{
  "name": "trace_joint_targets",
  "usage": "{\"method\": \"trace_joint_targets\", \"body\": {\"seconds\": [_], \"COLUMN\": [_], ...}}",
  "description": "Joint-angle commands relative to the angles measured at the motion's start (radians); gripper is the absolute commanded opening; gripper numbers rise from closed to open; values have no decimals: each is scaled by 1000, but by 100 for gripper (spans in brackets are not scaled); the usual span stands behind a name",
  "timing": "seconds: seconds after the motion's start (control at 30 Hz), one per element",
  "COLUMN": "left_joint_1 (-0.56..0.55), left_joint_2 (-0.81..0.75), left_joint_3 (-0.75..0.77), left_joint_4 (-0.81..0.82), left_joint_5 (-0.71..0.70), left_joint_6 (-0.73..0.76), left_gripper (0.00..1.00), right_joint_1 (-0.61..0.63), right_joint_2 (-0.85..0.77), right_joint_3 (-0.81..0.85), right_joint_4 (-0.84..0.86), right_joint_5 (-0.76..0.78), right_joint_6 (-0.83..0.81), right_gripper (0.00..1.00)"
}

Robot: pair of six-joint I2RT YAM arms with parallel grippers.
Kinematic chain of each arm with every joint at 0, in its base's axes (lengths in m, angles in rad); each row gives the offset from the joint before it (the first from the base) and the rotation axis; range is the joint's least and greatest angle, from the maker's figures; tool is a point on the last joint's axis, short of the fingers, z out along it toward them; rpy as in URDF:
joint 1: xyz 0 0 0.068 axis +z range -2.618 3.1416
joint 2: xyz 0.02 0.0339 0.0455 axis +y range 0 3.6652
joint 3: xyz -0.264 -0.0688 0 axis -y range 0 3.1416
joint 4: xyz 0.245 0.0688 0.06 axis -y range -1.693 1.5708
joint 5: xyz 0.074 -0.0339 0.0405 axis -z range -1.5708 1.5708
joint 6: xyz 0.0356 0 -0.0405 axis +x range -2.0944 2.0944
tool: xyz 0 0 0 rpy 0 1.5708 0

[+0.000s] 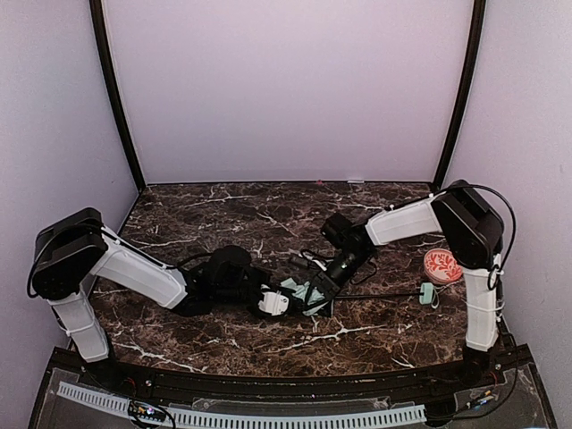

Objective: Put away the umbrella

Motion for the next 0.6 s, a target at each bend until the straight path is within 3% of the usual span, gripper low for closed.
{"method": "trace_joint_targets", "body": {"seconds": [0.0,0.13,0.27,0.57], "left_joint_1": [-110,-130,-156,-157], "left_joint_2": [60,82,106,128], "left_joint_3": [-41,-58,-57,-41], "left_joint_4": [-198,-251,-251,-263], "left_joint_5": [193,161,108,60], "left_joint_6": [49,98,94,56], "left_gripper": [0,0,0,0], "right_joint_1": [-59,-59,-57,-59], "right_joint_2": [-41,-94,-129,-186], "right_joint_3": [-56,-112,-126,-80], "right_joint_4": [283,353,317,31], "right_joint_5": [172,182,207,238], "right_joint_6": [117,92,3,-157], "right_gripper": [34,44,57,58]}}
